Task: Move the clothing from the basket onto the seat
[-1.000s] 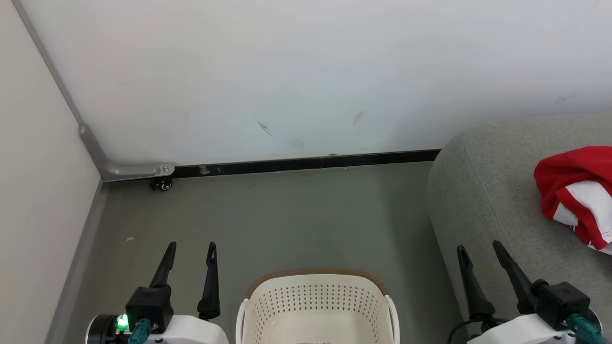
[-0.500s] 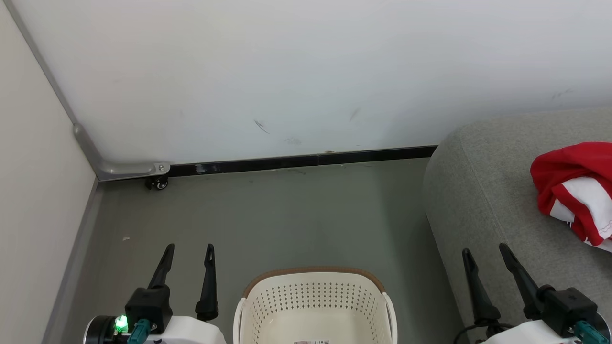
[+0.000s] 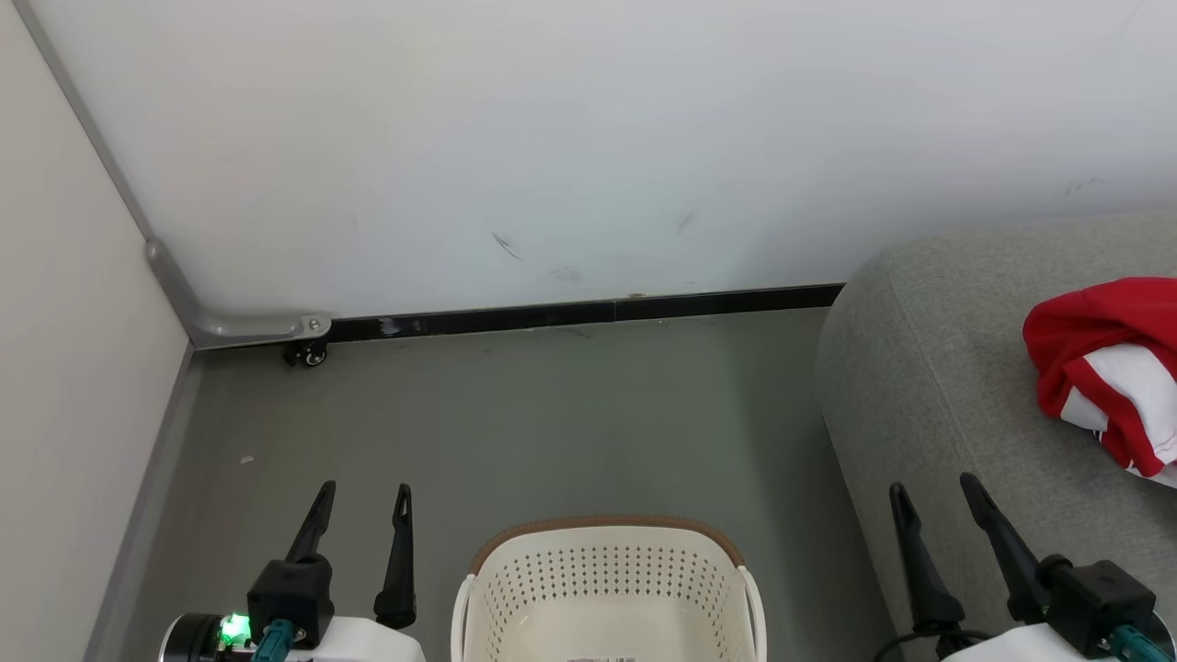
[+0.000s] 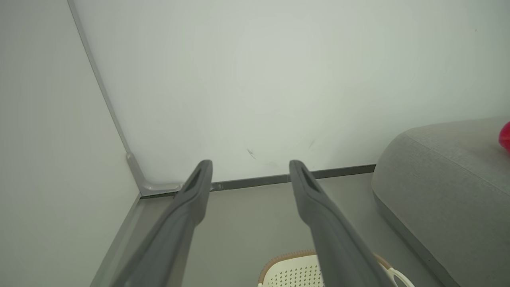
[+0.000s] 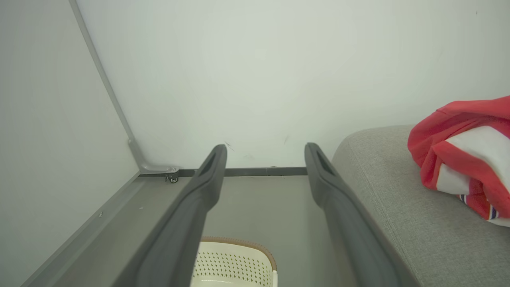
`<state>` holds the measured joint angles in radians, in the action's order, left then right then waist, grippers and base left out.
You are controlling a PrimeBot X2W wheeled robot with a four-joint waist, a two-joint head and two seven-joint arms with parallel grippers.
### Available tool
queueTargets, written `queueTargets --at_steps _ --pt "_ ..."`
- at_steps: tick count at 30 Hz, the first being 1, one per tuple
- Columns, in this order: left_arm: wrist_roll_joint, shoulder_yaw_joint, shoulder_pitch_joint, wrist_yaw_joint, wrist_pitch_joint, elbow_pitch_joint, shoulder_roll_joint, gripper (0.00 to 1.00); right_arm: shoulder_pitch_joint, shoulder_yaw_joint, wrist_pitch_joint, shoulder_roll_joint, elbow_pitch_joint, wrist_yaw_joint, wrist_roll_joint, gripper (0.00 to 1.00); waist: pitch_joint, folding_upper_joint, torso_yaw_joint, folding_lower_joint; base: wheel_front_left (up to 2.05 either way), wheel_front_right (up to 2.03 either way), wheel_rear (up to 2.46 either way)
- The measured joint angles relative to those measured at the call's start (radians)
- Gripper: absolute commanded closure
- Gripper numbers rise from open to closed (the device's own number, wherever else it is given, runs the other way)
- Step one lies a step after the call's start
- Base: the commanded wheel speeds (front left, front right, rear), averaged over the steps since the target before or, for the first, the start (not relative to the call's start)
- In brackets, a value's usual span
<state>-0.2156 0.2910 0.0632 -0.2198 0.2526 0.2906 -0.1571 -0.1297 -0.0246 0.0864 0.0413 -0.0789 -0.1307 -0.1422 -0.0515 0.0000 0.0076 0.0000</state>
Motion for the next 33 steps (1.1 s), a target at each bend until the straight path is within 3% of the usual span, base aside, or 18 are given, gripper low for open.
queueTargets --at_steps 33 --pt "0.008 -0.029 0.006 0.000 0.000 0.022 0.002 0.00 -0.037 -0.005 -0.012 -0.002 0.042 0.000 -0.028 0.00 0.015 0.0000 0.017 0.0000 0.00 0.00 0.00"
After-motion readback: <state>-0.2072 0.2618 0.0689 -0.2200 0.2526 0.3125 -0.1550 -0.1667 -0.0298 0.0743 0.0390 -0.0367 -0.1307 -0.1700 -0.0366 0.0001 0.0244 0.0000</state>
